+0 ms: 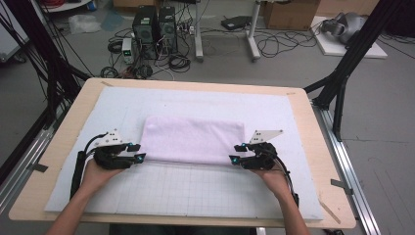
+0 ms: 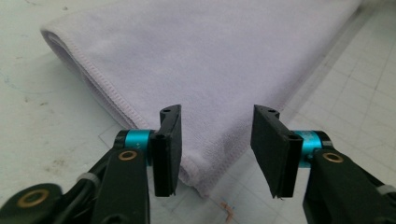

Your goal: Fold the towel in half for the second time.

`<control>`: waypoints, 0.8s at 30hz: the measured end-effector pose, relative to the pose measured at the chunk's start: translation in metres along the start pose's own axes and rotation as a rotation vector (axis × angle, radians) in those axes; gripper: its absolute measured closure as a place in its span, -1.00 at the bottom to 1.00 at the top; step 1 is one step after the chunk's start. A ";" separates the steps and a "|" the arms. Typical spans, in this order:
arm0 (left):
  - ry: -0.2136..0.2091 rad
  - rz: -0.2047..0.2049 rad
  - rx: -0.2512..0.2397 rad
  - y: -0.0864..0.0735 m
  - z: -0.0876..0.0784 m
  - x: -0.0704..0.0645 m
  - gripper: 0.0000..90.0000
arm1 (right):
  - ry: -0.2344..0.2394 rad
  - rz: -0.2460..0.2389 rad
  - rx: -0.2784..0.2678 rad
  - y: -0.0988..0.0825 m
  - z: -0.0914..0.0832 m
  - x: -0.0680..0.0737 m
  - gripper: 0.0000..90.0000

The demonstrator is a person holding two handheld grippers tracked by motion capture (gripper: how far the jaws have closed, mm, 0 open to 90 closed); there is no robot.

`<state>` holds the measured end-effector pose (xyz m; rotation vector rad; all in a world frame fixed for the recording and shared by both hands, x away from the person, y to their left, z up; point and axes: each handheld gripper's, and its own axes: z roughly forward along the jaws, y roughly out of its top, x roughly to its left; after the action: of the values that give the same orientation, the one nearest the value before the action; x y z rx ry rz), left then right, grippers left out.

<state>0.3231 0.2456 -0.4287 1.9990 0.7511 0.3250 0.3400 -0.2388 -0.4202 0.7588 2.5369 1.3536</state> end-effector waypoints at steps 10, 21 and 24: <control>0.044 -0.017 -0.033 -0.008 -0.023 -0.008 -0.17 | -0.061 -0.006 -0.040 -0.004 -0.016 0.012 -0.30; 0.063 -0.031 -0.052 -0.014 -0.041 -0.017 -0.30 | -0.115 0.004 -0.071 -0.013 -0.032 0.023 -0.53; 0.073 -0.028 -0.053 -0.015 -0.044 -0.018 -0.34 | -0.118 0.008 -0.068 -0.015 -0.035 0.026 -0.61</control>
<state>0.2812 0.2695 -0.4171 1.9337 0.8076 0.3993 0.2996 -0.2580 -0.4105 0.8109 2.3878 1.3488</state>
